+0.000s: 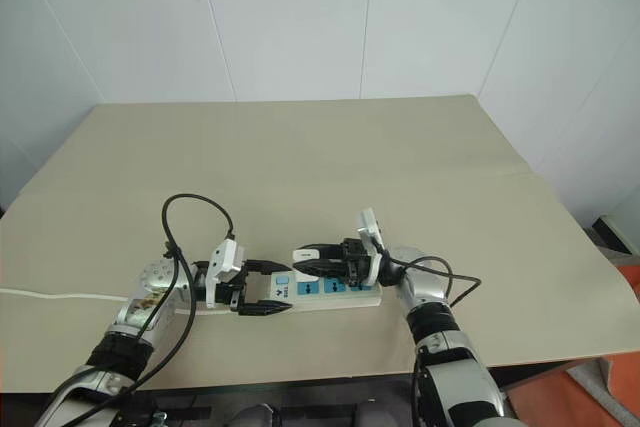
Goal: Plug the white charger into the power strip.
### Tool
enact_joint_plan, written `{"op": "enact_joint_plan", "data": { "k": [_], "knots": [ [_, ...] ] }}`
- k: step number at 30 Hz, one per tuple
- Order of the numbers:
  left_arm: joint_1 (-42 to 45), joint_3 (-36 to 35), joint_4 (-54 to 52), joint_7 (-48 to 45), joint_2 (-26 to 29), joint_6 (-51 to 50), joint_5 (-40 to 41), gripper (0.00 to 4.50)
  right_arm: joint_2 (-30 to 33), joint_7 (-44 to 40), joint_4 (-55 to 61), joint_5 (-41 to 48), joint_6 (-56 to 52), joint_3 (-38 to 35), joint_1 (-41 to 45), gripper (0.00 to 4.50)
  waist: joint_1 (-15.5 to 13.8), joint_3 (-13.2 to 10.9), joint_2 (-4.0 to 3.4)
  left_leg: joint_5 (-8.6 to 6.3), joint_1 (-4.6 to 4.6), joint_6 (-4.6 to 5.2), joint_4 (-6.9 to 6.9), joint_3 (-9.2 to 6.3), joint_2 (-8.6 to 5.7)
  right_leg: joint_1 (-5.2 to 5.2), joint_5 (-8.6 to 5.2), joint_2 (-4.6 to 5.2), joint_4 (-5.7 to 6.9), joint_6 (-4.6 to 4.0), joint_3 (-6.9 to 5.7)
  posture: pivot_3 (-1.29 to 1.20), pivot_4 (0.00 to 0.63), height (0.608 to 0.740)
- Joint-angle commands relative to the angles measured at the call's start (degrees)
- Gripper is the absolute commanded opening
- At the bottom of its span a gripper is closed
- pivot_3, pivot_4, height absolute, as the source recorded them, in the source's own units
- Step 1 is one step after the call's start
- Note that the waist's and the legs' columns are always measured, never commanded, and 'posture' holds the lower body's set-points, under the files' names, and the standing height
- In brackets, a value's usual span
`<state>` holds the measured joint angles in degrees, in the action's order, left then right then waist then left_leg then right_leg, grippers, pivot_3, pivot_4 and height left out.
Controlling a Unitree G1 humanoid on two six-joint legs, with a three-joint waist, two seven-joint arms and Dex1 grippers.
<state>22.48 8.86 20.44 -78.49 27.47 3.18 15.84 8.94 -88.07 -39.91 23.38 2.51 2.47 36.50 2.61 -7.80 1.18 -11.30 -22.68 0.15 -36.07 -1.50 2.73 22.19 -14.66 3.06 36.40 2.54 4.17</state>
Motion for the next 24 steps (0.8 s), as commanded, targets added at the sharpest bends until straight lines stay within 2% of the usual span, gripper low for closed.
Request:
{"op": "enact_joint_plan", "data": {
  "k": [1,24],
  "knots": [
    [-1.1,1.4,0.7,0.0,1.4,-2.0,-1.9,3.24,-0.8,0.1,1.0,-0.1,2.5,-0.4,-0.1,1.12,0.0,0.0,0.0,0.0,0.01,0.0,0.0,0.0,0.0,0.0,0.0,0.0,0.02,-0.01,0.0,0.0,0.15,0.74],
    [-0.9,2.2,1.1,-0.2,1.1,-0.9,-2.2,3.24,-0.4,1.9,-0.6,-1.3,6.4,-0.8,-1.4,1.12,0.0,0.0,0.01,0.0,0.26,0.0,0.04,0.01,0.0,-0.08,-0.12,0.0,0.28,-0.17,0.02,0.0,0.15,0.74]
  ]
}}
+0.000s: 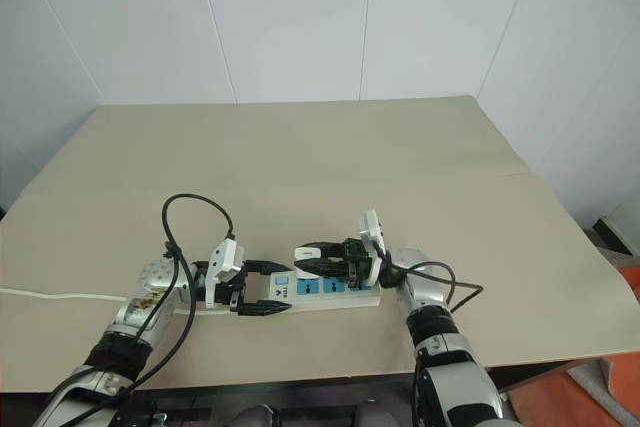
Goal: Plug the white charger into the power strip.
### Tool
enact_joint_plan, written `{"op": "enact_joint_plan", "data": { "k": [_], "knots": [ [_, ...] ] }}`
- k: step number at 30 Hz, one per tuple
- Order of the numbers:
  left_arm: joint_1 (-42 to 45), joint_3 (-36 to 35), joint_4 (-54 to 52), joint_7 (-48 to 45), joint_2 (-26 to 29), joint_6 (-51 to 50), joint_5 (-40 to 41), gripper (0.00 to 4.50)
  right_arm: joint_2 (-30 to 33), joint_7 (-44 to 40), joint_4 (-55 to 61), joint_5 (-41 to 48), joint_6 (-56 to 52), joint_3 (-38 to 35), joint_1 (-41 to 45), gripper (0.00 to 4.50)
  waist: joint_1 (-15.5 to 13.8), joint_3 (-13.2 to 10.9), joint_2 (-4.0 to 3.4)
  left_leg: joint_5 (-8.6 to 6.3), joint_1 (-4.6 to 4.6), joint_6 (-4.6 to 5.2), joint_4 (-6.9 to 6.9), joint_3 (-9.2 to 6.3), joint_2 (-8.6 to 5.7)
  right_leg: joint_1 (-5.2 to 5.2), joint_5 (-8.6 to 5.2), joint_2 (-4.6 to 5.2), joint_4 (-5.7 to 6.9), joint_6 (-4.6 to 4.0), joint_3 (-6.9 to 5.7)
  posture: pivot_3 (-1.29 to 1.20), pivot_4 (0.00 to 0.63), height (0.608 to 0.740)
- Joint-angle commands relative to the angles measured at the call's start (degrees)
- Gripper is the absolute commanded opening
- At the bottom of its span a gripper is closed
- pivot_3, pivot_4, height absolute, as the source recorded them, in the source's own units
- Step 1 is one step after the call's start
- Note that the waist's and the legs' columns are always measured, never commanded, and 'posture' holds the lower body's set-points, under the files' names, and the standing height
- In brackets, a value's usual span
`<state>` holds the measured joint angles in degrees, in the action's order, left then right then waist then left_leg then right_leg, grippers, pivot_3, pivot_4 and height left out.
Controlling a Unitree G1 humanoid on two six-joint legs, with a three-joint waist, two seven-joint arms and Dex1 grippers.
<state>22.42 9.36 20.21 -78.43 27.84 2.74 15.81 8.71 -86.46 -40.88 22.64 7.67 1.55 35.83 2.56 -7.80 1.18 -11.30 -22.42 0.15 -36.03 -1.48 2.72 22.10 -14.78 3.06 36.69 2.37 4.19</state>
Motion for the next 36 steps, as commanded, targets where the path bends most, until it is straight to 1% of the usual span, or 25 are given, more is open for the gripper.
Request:
{"op": "enact_joint_plan", "data": {
  "k": [1,9,15,28,33,36],
  "knots": [
    [-0.9,1.7,1.3,-0.2,0.7,-0.4,-2.2,3.24,-0.3,0.5,0.2,-0.7,1.4,0.1,-0.8,1.12,0.0,0.0,0.0,0.0,0.02,0.0,0.0,0.0,0.0,-0.01,0.0,0.0,0.01,0.0,0.0,0.0,0.15,0.74],
    [-1.0,1.7,1.5,-0.5,1.0,0.0,-2.0,3.24,0.0,-1.2,0.7,-1.6,1.7,1.3,-1.7,1.12,0.0,0.0,0.01,0.0,0.06,0.0,0.02,-0.01,0.0,-0.02,-0.03,-0.01,0.02,0.0,0.01,0.0,0.15,0.74],
    [-0.9,1.8,1.6,-0.6,1.0,0.4,-2.1,3.24,-0.1,-0.9,-0.3,-3.9,4.9,2.9,-2.4,1.12,0.0,0.0,0.02,0.0,0.12,0.0,0.07,0.0,0.0,-0.07,-0.08,-0.01,0.03,-0.06,0.01,0.0,0.15,0.74],
    [-0.9,2.0,1.7,-0.4,1.1,0.7,-2.1,3.24,4.4,-0.7,-11.4,-9.5,11.3,4.3,2.4,1.12,0.0,0.1,0.12,0.0,0.32,-0.01,0.07,-0.01,0.0,-0.26,-0.2,-0.01,0.04,0.07,0.01,0.0,0.15,0.74],
    [-1.0,2.1,1.6,-0.1,1.2,0.6,-2.1,3.24,6.2,0.6,-16.3,-11.1,13.4,5.3,3.8,1.12,0.1,0.1,0.11,-0.01,0.75,-0.01,0.08,-0.01,0.01,-0.69,-0.35,0.0,-0.02,0.16,0.01,0.0,0.15,0.74],
    [-1.1,2.2,1.5,0.0,1.2,0.6,-2.1,3.24,6.6,1.2,-18.6,-11.5,13.4,5.8,3.9,1.12,0.1,0.1,0.11,-0.02,1.11,-0.03,0.13,-0.01,0.0,-0.97,-0.58,0.02,-0.04,-0.11,0.03,0.0,0.15,0.74]
  ]
}}
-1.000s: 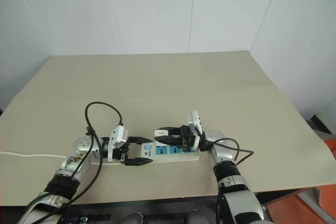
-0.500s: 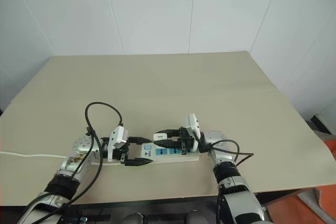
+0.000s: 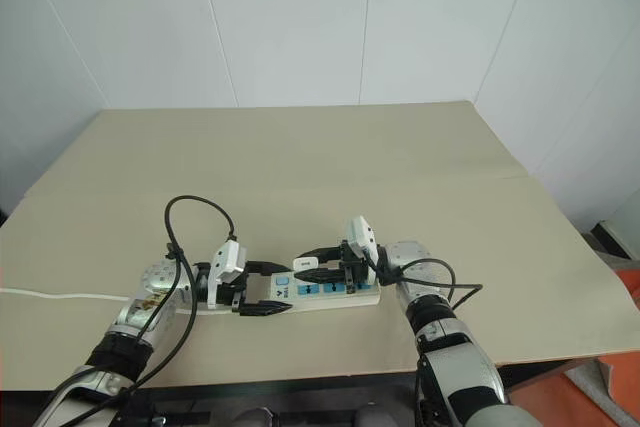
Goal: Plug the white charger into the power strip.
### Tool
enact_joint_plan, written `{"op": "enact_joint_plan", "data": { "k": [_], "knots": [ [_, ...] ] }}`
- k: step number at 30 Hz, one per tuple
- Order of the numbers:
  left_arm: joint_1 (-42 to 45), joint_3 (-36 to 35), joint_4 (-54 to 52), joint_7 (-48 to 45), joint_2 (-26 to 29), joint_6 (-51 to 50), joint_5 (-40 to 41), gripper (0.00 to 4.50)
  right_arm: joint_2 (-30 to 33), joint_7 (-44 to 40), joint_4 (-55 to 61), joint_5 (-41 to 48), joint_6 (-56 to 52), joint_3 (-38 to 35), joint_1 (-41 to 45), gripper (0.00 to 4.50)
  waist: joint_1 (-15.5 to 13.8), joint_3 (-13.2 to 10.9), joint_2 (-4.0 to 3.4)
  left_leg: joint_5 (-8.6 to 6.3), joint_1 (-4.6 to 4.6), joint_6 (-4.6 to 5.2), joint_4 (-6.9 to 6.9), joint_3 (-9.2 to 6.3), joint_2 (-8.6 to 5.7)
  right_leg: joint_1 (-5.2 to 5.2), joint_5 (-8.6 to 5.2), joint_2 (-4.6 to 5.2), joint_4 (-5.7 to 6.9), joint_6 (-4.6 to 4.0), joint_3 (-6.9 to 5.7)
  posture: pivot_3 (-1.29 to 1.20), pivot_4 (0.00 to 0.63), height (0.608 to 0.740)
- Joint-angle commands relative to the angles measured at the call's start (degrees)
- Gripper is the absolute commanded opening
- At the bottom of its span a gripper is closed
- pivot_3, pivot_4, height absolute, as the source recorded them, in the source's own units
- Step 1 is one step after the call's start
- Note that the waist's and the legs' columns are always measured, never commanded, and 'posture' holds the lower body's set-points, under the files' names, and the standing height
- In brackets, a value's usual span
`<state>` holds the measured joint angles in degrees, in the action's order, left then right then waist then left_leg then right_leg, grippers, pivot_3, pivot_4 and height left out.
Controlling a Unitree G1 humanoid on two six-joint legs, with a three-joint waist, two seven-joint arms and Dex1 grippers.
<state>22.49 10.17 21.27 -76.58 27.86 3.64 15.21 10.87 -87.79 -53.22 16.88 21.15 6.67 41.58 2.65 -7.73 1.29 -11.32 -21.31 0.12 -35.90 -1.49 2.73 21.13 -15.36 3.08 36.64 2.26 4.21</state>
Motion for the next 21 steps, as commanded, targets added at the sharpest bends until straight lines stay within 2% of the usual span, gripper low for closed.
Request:
{"op": "enact_joint_plan", "data": {
  "k": [1,11,14,21],
  "knots": [
    [-1.2,1.4,0.4,-1.9,1.2,-0.4,-1.5,3.24,4.4,2.9,-6.9,-5.7,-0.6,0.8,-2.0,1.12,0.0,0.0,0.0,-0.01,0.08,-0.01,0.02,0.0,0.0,-0.06,-0.01,0.0,0.01,-0.01,0.01,0.0,0.15,0.74],
    [-1.1,1.4,0.4,-2.4,1.4,-0.6,-1.1,3.24,2.3,5.3,-9.4,-5.4,-7.5,1.5,-2.0,1.12,0.0,0.3,0.0,-0.01,0.21,-0.02,0.05,-0.01,0.0,-0.11,-0.04,0.01,0.02,-0.06,0.02,0.0,0.15,0.74],
    [-1.1,1.4,0.5,-2.4,1.4,-0.4,-1.1,3.24,2.0,5.1,-9.4,-5.9,-6.7,1.9,-2.4,1.12,0.1,0.3,0.01,-0.03,0.26,-0.05,0.06,-0.01,0.01,-0.1,-0.06,0.01,0.02,-0.08,0.02,0.0,0.15,0.74],
    [-1.2,1.4,0.6,-2.3,1.7,0.1,-1.3,3.24,1.7,5.4,-7.9,-6.8,2.6,2.3,-5.1,1.12,0.1,0.3,0.02,-0.04,0.27,-0.06,0.13,-0.02,0.02,-0.09,-0.09,0.01,0.02,-0.12,0.02,0.0,0.15,0.74]
  ]
}}
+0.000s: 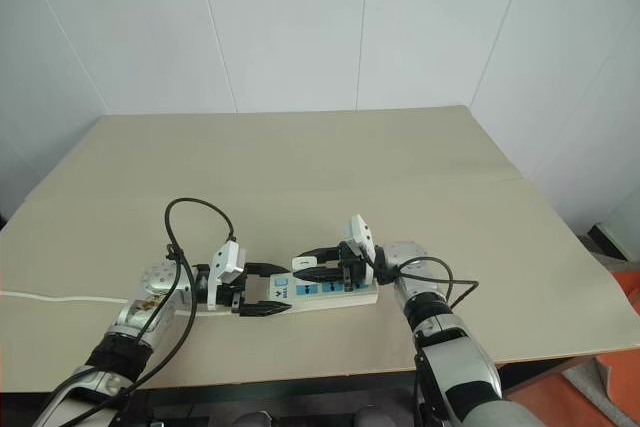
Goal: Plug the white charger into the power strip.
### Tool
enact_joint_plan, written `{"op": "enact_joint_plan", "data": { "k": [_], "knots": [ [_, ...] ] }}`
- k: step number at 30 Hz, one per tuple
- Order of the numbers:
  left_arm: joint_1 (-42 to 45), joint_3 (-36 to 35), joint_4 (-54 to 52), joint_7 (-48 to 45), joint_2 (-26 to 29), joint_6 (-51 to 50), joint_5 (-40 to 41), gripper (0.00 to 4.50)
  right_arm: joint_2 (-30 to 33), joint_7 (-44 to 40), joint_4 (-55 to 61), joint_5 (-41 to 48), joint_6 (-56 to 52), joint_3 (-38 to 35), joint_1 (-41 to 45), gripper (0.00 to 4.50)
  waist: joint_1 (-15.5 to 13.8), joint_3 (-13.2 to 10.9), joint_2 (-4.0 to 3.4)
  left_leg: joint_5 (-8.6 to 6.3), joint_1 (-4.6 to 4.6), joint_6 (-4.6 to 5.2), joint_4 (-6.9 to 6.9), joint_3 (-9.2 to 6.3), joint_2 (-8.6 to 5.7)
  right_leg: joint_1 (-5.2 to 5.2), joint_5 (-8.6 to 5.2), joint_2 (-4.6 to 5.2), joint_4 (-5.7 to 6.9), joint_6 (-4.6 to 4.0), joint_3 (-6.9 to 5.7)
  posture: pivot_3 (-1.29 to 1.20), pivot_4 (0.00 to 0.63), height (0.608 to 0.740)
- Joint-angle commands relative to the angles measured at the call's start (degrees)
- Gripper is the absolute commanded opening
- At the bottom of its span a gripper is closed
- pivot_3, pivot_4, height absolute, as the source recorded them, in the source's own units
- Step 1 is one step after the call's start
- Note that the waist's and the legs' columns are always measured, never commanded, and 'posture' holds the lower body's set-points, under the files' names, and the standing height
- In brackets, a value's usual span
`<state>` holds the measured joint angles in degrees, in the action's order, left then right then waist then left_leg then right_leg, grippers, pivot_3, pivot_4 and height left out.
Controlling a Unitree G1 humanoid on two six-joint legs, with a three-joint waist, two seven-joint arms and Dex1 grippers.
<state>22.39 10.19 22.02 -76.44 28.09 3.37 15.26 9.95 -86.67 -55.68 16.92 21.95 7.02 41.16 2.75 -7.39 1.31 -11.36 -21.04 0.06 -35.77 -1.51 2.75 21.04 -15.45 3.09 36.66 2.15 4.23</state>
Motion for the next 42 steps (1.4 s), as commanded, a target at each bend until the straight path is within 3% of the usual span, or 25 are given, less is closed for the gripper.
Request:
{"op": "enact_joint_plan", "data": {
  "k": [1,4,14,20,24,31,34,39,42],
  "knots": [
    [-1.2,1.4,-0.1,-2.5,1.4,0.4,-1.4,3.24,2.6,4.5,-5.4,-7.0,2.6,2.0,-4.8,1.12,0.0,0.0,0.0,0.0,0.01,0.0,0.01,0.0,0.0,0.01,0.0,0.0,0.0,0.0,0.0,0.0,0.15,0.74],
    [-1.1,1.4,0.0,-2.6,1.3,0.5,-1.4,3.24,2.8,4.3,-5.7,-7.3,3.1,2.6,-4.8,1.12,0.0,0.0,0.0,-0.18,0.1,-0.3,0.03,-0.01,0.01,0.03,-0.02,0.0,-0.01,-0.03,0.0,0.0,0.15,0.74],
    [-1.0,1.5,0.3,-2.8,1.1,0.6,-1.5,3.24,3.5,2.9,-6.1,-7.3,-1.1,2.9,-3.3,4.36,-0.1,0.2,0.42,-0.19,0.08,-0.31,0.15,-0.03,0.08,0.09,-0.11,0.0,-0.1,-0.18,-0.08,0.0,0.15,0.74],
    [0.5,3.3,0.2,-5.6,2.5,-4.6,-1.5,3.24,5.1,-0.1,-4.9,-7.1,0.5,2.9,-3.0,4.44,-0.2,0.3,0.53,-0.18,0.06,-0.31,0.49,-0.03,0.08,0.09,-0.12,0.0,-0.2,-0.21,-0.09,0.0,0.15,0.74],
    [0.9,0.4,-1.4,-6.3,1.7,-7.4,3.3,4.44,6.5,-1.9,-3.5,-6.6,0.5,2.5,-2.4,4.5,-0.1,0.3,0.53,-0.12,-0.02,-0.21,0.71,-0.07,0.08,0.1,-0.15,-0.09,-0.31,-0.24,-0.11,0.0,0.15,0.74],
    [1.1,-6.5,-9.3,-11.1,6.1,-16.7,13.6,4.44,10.0,-5.7,5.4,-1.7,-1.3,0.1,-2.2,4.5,-0.4,-0.2,0.52,-0.01,-0.38,-0.02,0.83,-0.07,0.08,0.27,-0.04,-0.04,-0.57,0.11,-0.16,0.0,0.15,0.74],
    [1.0,-10.0,-11.1,-9.3,7.1,-17.0,15.2,4.44,14.5,-5.8,15.3,3.3,-5.4,1.2,-3.4,4.5,-0.8,-0.6,0.23,-0.02,-0.79,-0.04,0.79,-0.02,0.0,0.54,-0.01,0.14,-0.6,0.1,-0.24,0.0,0.15,0.74],
    [2.9,-12.0,-11.7,-13.6,12.3,-20.0,16.9,4.44,29.2,-5.8,32.5,13.5,-15.2,0.4,-4.4,4.5,-1.0,-1.5,-0.3,-0.01,-1.89,-0.03,0.67,0.03,-0.15,1.58,0.18,0.26,-0.58,0.06,-0.22,0.0,0.15,0.74],
    [3.2,-10.9,-11.1,-14.2,14.7,-17.0,13.4,4.44,38.1,-5.8,38.3,16.4,-17.4,-0.5,-5.4,4.5,-1.2,-1.7,-0.31,-0.02,-2.0,-0.02,0.79,0.03,-0.14,1.69,0.19,0.24,-0.69,0.08,-0.24,0.0,0.15,0.74]
  ]
}}
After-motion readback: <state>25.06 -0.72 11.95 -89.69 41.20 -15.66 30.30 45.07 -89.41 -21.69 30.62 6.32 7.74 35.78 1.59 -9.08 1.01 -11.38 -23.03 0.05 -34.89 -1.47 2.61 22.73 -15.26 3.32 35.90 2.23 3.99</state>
